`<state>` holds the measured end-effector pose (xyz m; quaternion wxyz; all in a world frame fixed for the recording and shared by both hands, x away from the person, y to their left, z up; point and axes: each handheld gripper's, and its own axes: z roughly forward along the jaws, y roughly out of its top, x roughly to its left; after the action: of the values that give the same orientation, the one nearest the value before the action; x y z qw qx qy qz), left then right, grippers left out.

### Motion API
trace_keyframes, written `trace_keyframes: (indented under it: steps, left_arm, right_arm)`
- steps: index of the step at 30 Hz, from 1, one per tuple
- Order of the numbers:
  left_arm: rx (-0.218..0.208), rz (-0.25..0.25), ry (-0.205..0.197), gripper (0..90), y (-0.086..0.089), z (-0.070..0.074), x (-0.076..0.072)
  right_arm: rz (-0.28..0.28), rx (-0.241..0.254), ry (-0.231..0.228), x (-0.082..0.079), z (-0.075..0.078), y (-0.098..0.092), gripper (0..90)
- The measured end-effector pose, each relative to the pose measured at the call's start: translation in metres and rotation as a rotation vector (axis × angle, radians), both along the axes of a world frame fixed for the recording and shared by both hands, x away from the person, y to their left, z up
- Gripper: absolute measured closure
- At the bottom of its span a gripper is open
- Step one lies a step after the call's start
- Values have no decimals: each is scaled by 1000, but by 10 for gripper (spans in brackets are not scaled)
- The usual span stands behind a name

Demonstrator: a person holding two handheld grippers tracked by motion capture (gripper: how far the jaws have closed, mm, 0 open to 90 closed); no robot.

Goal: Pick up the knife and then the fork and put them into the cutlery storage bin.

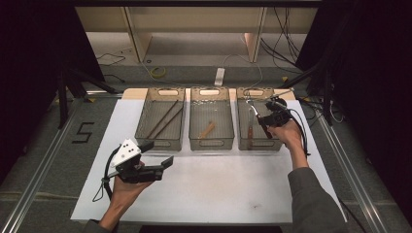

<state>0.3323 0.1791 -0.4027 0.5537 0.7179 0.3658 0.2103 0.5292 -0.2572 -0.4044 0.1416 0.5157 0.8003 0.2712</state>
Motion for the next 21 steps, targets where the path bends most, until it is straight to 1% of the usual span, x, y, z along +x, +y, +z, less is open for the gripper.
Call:
trace_keyframes:
  steps: [13,18,19,20,21]
  left_arm:
    - [2,-2,-1,121,0,0,0]
    - [-3,1,-2,121,0,0,0]
    - [1,0,-3,121,0,0,0]
    - [0,-1,-4,122,0,0,0]
    - [2,-2,-3,121,0,0,0]
  right_arm:
    - [-16,-10,24,6,-4,2,769]
    - [-26,5,26,6,-6,2,765]
    - [-29,11,26,6,-5,2,756]
    - [-32,15,24,5,-5,2,702]
    - [-33,18,20,6,-4,2,613]
